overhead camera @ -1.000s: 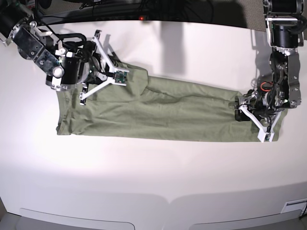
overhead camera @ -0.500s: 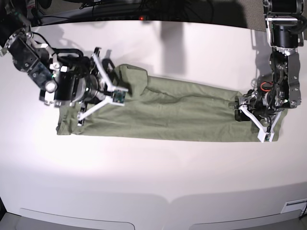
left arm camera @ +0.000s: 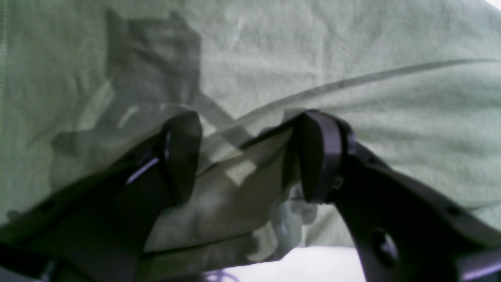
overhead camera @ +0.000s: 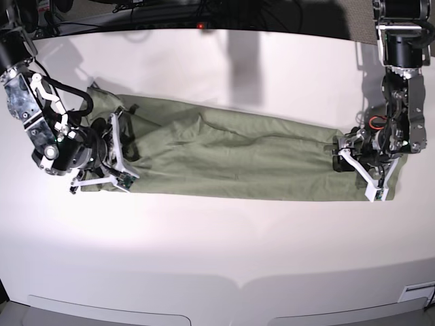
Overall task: Fold the T-shirt properly
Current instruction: 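Lower the lifted strip end back onto the table with the right gripper, then regrasp the strip end with the right gripper and pull it taut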
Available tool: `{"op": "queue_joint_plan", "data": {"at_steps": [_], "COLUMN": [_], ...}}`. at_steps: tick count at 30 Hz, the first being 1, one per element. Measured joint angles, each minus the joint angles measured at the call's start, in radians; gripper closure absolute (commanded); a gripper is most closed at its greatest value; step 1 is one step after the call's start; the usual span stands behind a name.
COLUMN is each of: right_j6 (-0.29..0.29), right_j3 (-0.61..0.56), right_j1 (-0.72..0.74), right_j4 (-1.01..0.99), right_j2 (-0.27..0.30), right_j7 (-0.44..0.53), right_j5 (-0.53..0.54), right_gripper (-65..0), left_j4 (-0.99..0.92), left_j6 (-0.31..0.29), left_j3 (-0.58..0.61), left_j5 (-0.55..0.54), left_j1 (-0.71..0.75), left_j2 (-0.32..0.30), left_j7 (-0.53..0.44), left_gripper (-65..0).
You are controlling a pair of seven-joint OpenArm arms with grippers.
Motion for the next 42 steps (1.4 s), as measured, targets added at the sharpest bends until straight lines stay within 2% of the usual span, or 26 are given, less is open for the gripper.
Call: {"op": "queue_joint_plan", "data": {"at_steps": [2,5,9,16,22,30,31,34,36,40,42], "right_j6": [-0.029,-0.03,-0.037,-0.19,-0.26,-0.276,-0.276,-0.276,-0.277,-0.278,-0.333], "right_j3": [0.0,0.0,0.0,0.0,0.0,0.0,0.0,0.0,0.0,0.0,0.0], "right_j1": [0.005,0.011,0.011,0.017,0.024,0.024,0.025,0.024,0.025,0.025,0.028], "right_j4": [-0.044,-0.091,-0.128,-0.135,-0.135,-0.135,-0.135,-0.135,-0.136,-0.135,-0.135], "right_j2": [0.0,-0.006,-0.047,-0.106,-0.117,-0.117,-0.117,-0.116,-0.116,-0.116,-0.117], "right_j7": [0.013,0.033,0.042,0.048,0.04,0.015,0.014,-0.011,-0.008,0.033,0.051], "right_j5": [-0.026,-0.026,-0.044,-0.141,-0.204,-0.24,-0.239,-0.244,-0.245,-0.321,-0.322], "right_gripper": [0.0,0.0,0.0,0.0,0.0,0.0,-1.6,-20.4,-27.0,-29.1,-29.1], "left_j4": [0.0,0.0,0.0,0.0,0.0,0.0,0.0,0.0,0.0,0.0,0.0], "left_j6": [0.0,0.0,0.0,0.0,0.0,0.0,0.0,0.0,0.0,0.0,0.0], "left_j3": [0.0,0.0,0.0,0.0,0.0,0.0,0.0,0.0,0.0,0.0,0.0], "left_j5": [0.001,0.001,0.0,0.0,0.001,0.0,0.0,0.0,0.001,0.0,0.001], "left_j1": [0.0,0.0,0.0,0.0,0.0,0.0,0.0,0.0,0.0,0.0,0.0], "left_j2": [0.0,0.0,0.0,0.0,0.0,0.0,0.0,0.0,0.0,0.0,0.0], "left_j7": [0.0,0.0,0.0,0.0,0.0,0.0,0.0,0.0,0.0,0.0,0.0], "left_gripper": [-38.7,-38.6,-38.7,-38.7,-38.7,-38.7,-38.6,-38.6,-38.6,-38.7,-38.7]}}
